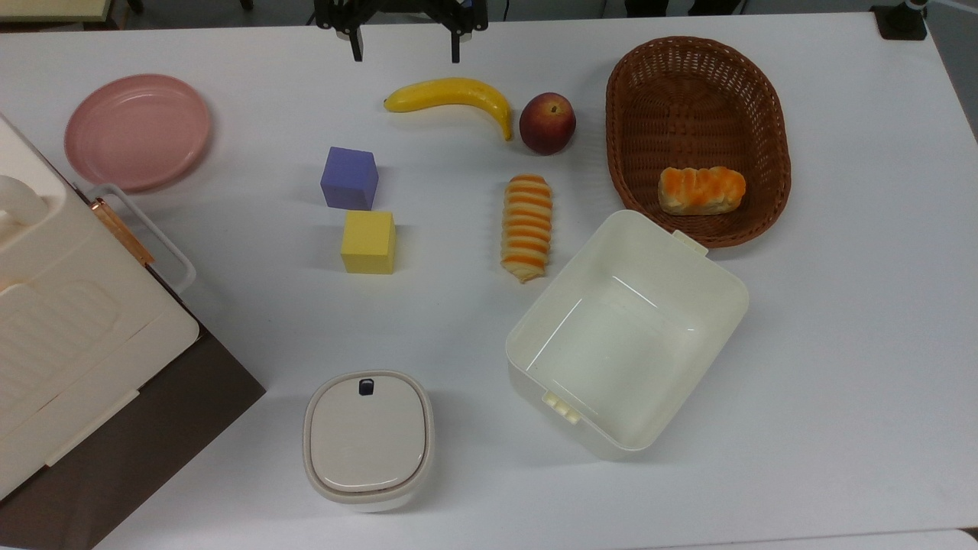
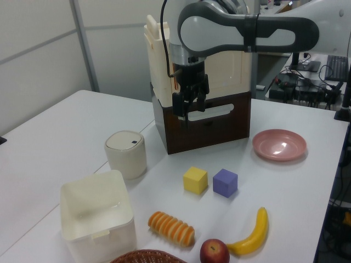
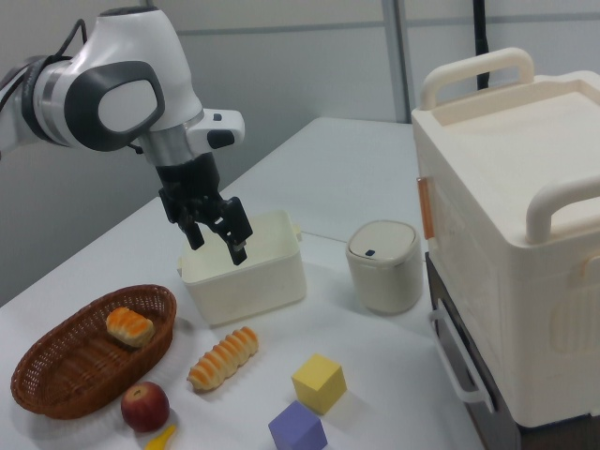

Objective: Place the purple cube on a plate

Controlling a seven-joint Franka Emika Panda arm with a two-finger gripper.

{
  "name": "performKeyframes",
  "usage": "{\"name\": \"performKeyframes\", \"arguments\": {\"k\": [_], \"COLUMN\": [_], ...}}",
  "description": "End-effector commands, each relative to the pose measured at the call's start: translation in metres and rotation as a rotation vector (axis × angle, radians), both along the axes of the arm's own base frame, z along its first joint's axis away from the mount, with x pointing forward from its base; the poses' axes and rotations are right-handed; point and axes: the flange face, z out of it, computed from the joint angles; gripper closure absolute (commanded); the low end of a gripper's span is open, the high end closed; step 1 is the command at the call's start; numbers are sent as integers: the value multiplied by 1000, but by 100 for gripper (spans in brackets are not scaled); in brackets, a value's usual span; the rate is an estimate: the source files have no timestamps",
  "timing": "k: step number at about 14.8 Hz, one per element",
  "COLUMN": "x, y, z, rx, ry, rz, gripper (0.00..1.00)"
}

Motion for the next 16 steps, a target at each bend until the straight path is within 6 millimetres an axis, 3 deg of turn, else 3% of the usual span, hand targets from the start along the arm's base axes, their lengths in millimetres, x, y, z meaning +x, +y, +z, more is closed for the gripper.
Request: {"name": "performKeyframes", "arguments": {"k": [1, 16], "x": [-5, -5], "y": [-2, -14], "z": [2, -12], "rx": [-15, -16], "ry": [11, 34], "rz": [-2, -20], "gripper": [0, 0]}}
